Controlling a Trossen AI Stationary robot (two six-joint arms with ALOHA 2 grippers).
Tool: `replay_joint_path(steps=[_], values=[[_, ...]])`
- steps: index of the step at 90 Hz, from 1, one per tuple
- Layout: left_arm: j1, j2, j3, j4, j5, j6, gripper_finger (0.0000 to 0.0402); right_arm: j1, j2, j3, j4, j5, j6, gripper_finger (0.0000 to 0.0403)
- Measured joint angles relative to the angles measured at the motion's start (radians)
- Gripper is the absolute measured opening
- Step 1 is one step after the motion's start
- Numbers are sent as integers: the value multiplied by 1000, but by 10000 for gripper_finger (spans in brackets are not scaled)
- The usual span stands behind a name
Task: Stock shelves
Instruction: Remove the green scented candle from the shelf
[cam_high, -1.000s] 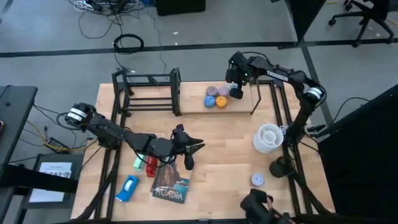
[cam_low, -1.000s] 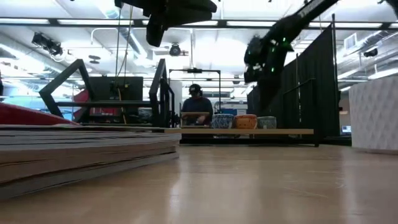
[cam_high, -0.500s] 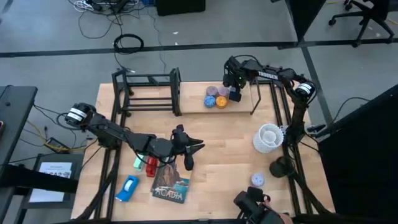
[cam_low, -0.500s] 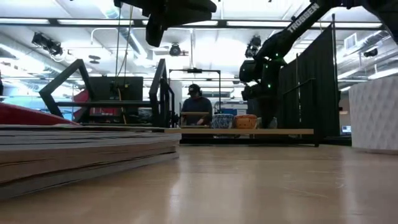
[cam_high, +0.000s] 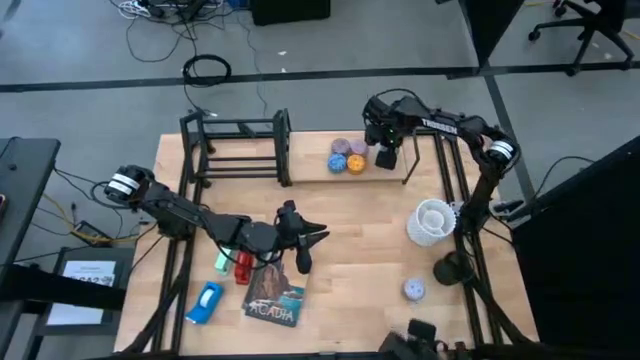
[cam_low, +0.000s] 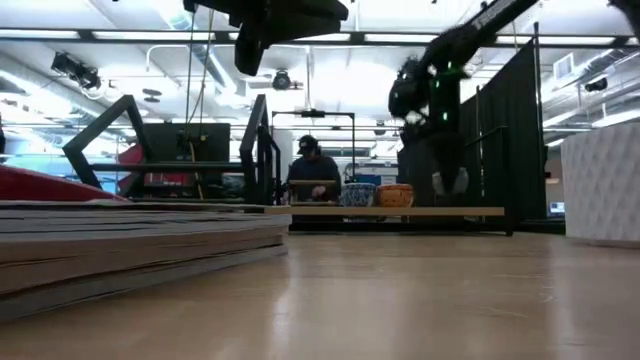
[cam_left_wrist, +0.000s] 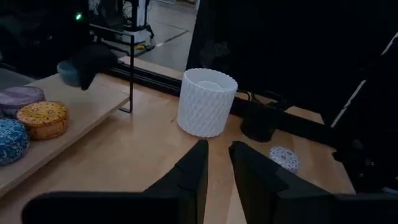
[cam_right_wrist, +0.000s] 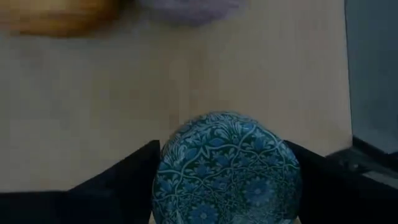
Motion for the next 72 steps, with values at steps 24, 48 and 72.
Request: replay_joint_path(steps=[24, 48, 72], values=[[-3, 0, 0, 0, 0, -1, 53, 343, -134, 0, 2, -46, 183, 262], [-16, 0, 0, -2, 0, -1, 53, 740, -146, -122, 207, -91, 404, 262], [-19, 0, 0, -1, 0, -1, 53, 1002, -141, -343, 381, -87, 691, 262]])
